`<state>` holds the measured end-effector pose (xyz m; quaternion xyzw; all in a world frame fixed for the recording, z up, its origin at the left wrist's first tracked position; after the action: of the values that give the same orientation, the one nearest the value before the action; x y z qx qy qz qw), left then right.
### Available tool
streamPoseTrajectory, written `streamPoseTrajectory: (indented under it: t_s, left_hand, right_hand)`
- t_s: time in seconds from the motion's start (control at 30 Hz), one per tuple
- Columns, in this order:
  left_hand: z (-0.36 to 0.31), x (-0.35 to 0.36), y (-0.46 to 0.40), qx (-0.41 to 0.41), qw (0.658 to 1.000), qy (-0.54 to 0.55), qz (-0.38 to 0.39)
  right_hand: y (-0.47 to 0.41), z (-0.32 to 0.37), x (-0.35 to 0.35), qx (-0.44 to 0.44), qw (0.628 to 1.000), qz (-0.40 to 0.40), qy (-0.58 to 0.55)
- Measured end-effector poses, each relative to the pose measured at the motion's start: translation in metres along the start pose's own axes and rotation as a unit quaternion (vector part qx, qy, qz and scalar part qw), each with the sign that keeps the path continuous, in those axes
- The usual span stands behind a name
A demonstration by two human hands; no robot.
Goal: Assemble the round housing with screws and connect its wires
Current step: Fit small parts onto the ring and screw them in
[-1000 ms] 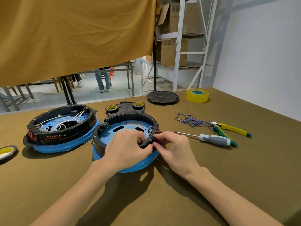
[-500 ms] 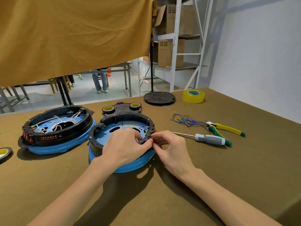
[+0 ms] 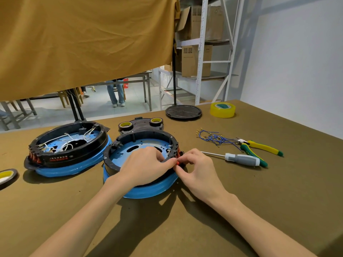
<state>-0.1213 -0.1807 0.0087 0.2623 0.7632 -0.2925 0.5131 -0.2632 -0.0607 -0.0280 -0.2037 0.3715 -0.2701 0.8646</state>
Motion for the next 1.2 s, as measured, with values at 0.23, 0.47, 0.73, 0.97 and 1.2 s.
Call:
streamPoseTrajectory:
  t_s: [0.23, 0.47, 0.73, 0.97, 1.2]
  left_hand:
    - [0.0, 0.01, -0.005, -0.014, 1.0, -0.002, 0.016]
    - [0.004, 0.013, -0.009, -0.03, 0.999, 0.008, 0.043]
    - [0.003, 0.012, -0.01, -0.031, 0.999, 0.025, 0.037]
    - [0.004, 0.015, -0.01, -0.042, 0.999, 0.023, 0.011]
    - [0.003, 0.014, -0.013, -0.053, 0.998, 0.013, 0.009]
  right_hand:
    - [0.001, -0.002, -0.002, -0.011, 0.999, 0.013, 0.046]
    - [0.0, 0.0, -0.002, -0.004, 0.999, 0.023, 0.034]
    - [0.0, -0.001, -0.004, -0.011, 0.997, 0.062, 0.046]
    - [0.0, 0.0, -0.002, -0.02, 0.993, 0.085, 0.079]
    - [0.0, 0.001, 0.0, -0.023, 0.993, 0.078, 0.082]
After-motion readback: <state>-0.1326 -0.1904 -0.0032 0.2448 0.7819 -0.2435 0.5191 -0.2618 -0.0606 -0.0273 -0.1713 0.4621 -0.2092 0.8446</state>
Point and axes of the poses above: each hand's wrist, its own y-axis away from the middle knuckle, its own x-axis out of the palm, z = x × y, the point moved 1 cm from there along -y, towards the middle knuckle, and after that the axes turned 2 degrees about -y, right-handed, at the moved point
